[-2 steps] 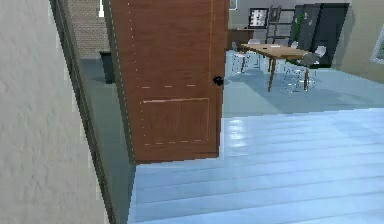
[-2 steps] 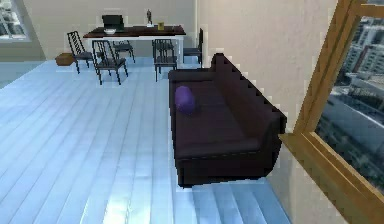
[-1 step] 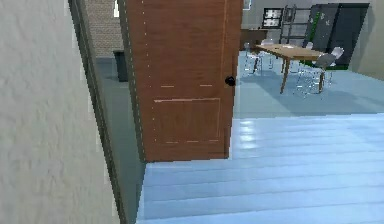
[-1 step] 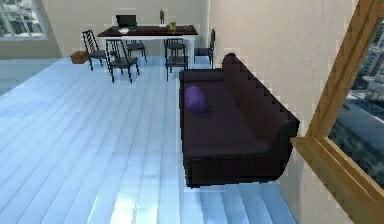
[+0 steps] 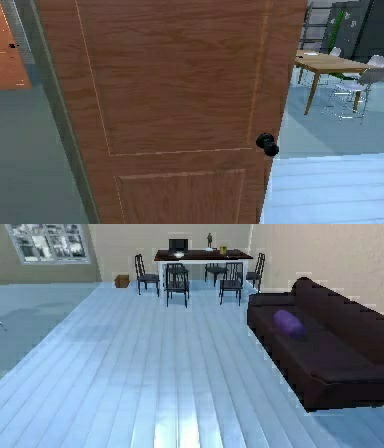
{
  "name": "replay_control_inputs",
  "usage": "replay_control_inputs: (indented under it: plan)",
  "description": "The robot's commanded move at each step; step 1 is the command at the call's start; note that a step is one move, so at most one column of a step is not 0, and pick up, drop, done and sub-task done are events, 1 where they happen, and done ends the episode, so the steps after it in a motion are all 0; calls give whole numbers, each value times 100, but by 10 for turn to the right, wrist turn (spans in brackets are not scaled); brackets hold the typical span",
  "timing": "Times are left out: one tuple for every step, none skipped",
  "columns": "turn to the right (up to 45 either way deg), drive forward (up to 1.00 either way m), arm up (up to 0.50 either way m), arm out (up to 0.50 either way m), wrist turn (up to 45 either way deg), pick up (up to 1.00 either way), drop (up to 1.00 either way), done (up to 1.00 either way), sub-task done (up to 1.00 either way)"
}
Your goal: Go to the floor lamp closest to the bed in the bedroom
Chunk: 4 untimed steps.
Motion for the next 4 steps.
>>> replay_control_inputs:
  plan:
    - [0,20,0,0,0,0,0,0,0]
    - [-450,0,0,0,0,0,0,0,0]
    - [-210,0,0,0,0,0,0,0,0]
    - [0,30,0,0,0,0,0,0,0]
